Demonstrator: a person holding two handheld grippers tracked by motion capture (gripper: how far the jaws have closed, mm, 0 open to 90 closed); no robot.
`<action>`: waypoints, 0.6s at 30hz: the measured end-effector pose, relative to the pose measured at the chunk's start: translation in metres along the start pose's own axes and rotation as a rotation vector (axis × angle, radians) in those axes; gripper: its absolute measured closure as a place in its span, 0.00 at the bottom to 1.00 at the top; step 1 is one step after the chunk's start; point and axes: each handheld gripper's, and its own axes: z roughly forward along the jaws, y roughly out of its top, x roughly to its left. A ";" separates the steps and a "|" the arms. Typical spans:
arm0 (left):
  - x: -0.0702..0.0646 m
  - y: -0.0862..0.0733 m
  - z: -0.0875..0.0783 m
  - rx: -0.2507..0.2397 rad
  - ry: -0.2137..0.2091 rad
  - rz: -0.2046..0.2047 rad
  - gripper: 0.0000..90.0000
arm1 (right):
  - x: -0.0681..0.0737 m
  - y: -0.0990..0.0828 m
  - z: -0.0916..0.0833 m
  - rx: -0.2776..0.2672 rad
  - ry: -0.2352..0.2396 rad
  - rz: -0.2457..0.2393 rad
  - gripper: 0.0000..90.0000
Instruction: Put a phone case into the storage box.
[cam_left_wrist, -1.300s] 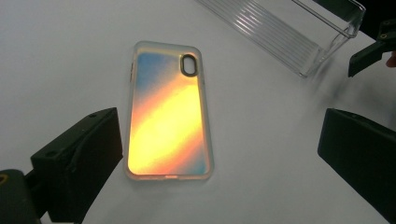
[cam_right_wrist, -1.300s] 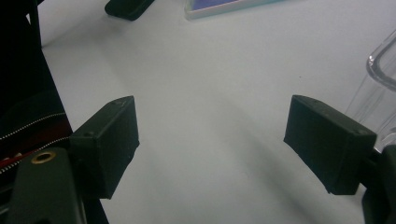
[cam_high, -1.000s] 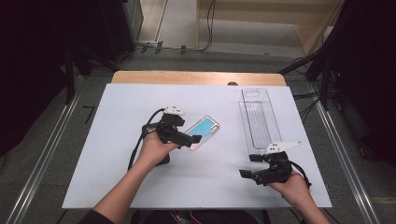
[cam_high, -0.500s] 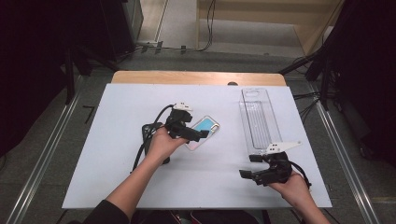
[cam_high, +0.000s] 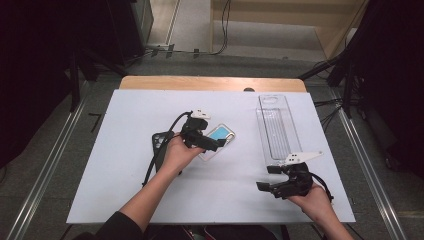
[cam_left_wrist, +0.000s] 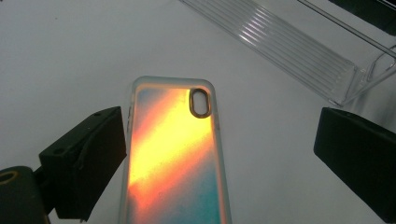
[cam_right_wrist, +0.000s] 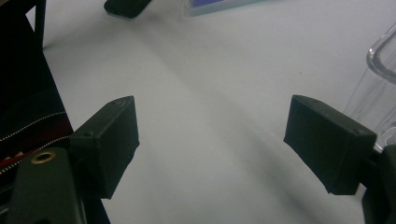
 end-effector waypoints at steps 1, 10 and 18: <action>0.000 0.000 0.000 0.000 0.006 -0.001 0.03 | 0.000 0.000 0.000 0.000 0.001 -0.001 0.18; 0.000 -0.007 0.007 -0.002 0.014 0.002 0.03 | 0.000 0.000 0.000 -0.001 0.002 -0.001 0.18; 0.005 -0.017 0.017 0.020 0.035 -0.008 0.03 | 0.000 0.000 0.000 -0.001 0.003 -0.002 0.18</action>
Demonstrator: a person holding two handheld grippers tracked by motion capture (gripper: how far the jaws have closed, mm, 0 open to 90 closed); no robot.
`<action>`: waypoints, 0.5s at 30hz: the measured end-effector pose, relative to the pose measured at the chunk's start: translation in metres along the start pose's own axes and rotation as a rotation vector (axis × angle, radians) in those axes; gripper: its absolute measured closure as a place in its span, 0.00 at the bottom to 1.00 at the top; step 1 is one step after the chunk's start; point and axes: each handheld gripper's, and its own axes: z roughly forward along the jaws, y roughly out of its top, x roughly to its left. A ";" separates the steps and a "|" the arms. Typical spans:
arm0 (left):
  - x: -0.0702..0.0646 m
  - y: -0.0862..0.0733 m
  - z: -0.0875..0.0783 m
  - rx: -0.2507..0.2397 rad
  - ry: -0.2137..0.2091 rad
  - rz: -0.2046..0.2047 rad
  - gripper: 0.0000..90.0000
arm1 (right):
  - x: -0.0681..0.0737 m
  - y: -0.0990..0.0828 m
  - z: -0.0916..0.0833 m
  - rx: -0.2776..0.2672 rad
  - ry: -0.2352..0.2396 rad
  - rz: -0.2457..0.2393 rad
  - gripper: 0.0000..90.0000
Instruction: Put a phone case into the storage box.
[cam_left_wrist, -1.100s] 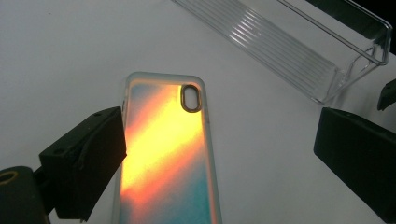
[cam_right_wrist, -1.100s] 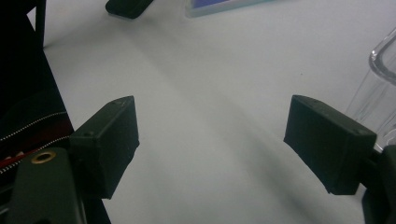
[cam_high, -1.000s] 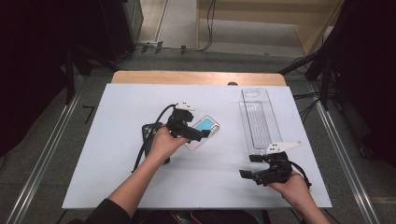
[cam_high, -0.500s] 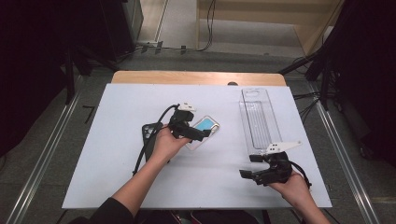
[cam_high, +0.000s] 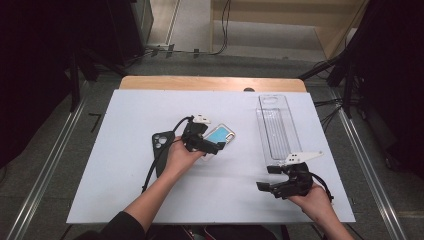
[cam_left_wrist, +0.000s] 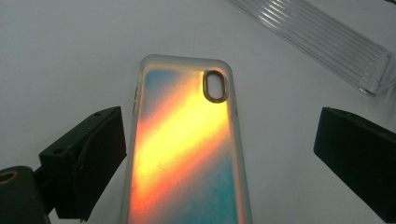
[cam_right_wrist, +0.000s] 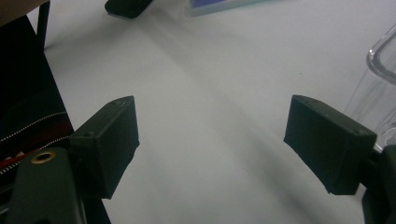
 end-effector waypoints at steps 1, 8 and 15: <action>0.001 -0.001 0.001 0.000 0.004 -0.004 0.03 | 0.000 0.000 0.000 0.000 0.000 0.001 0.18; 0.004 -0.006 0.005 0.014 0.007 -0.010 0.03 | 0.000 0.000 0.000 0.002 -0.002 -0.002 0.18; 0.002 -0.010 0.012 0.031 0.014 0.013 0.03 | 0.000 0.000 0.000 0.005 -0.001 -0.003 0.18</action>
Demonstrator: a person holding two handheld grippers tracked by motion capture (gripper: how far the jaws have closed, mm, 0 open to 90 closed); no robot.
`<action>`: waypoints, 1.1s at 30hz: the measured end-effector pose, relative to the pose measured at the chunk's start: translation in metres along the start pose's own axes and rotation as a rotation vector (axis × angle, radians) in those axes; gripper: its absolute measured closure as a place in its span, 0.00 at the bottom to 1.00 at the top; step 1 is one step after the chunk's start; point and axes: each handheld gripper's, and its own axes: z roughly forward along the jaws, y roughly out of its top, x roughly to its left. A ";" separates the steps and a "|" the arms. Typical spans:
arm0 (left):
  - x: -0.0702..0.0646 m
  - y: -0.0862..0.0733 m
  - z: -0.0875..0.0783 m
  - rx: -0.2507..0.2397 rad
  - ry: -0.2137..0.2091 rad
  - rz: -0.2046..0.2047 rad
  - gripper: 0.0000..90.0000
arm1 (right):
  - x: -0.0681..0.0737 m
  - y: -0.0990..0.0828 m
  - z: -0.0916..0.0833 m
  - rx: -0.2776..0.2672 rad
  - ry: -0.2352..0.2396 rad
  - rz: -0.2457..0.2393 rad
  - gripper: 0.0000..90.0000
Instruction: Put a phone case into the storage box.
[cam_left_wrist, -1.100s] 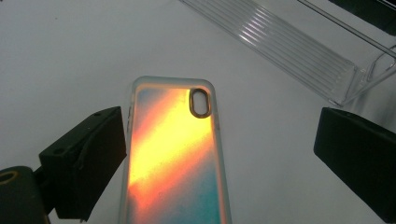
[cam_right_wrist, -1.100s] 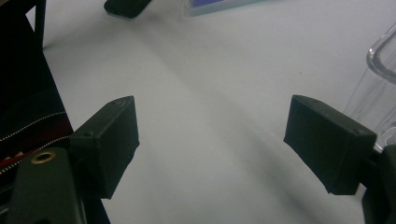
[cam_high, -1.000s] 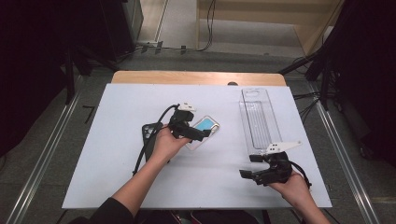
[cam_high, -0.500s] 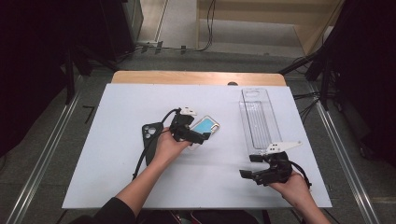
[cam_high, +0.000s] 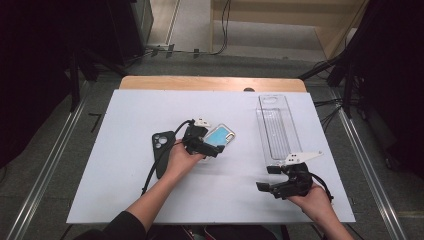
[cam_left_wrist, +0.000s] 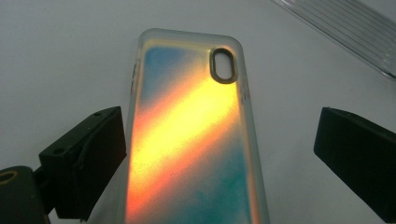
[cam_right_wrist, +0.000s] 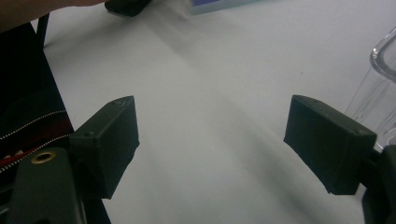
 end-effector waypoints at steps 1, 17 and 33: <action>0.000 0.000 0.001 -0.002 0.007 0.001 0.03 | 0.000 0.000 0.000 0.000 0.000 0.001 0.18; -0.005 -0.007 0.013 0.056 0.093 0.044 0.03 | 0.000 0.000 0.000 0.004 0.002 0.001 0.18; -0.014 -0.012 0.017 0.034 0.170 0.086 0.04 | 0.000 -0.001 0.001 0.010 0.000 -0.001 0.18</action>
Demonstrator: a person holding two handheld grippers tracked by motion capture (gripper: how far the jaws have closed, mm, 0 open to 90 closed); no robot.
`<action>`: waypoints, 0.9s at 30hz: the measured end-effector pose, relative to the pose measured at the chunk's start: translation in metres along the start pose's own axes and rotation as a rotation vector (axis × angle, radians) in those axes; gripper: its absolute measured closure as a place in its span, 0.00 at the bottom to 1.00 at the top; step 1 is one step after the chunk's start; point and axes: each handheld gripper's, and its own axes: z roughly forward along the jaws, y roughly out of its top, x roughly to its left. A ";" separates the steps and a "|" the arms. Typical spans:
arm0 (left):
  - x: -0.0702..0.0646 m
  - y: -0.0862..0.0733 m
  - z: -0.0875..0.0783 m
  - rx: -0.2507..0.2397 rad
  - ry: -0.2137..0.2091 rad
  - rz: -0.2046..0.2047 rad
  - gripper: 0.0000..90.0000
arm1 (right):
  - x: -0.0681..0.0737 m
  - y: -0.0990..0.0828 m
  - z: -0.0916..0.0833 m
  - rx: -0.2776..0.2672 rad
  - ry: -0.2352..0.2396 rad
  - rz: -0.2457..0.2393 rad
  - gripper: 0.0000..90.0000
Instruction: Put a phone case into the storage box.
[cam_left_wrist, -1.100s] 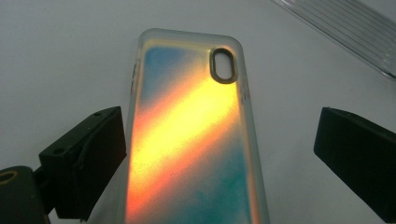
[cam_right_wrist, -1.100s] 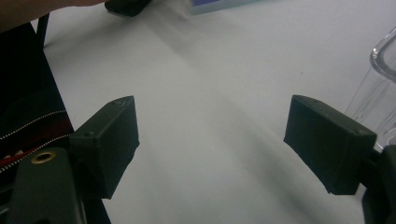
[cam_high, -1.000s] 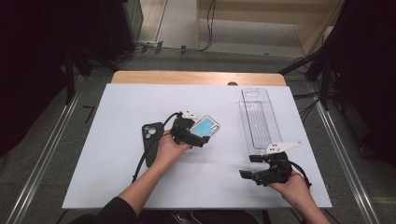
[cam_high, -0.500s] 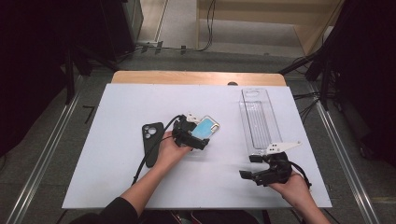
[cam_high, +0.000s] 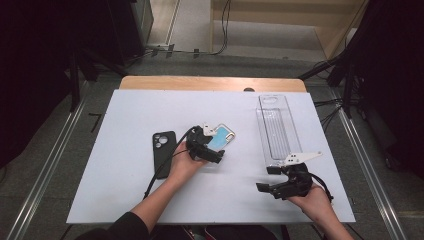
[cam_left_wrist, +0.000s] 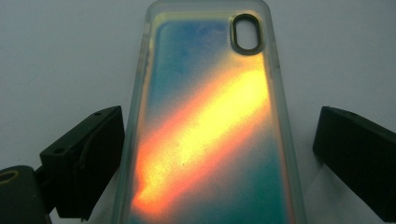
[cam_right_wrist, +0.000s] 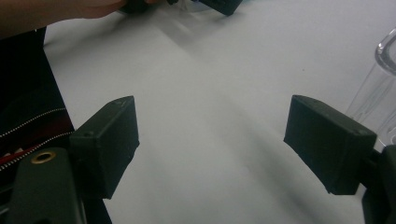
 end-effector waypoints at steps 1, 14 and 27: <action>0.000 0.000 -0.001 0.002 0.002 0.001 0.05 | 0.000 0.000 0.000 0.000 0.000 0.000 0.18; 0.000 -0.002 -0.004 -0.022 0.013 -0.011 0.19 | 0.000 0.000 0.001 0.002 0.004 0.004 0.18; -0.001 0.000 -0.004 -0.012 0.020 -0.023 0.19 | 0.000 0.000 0.001 0.003 0.003 0.005 0.18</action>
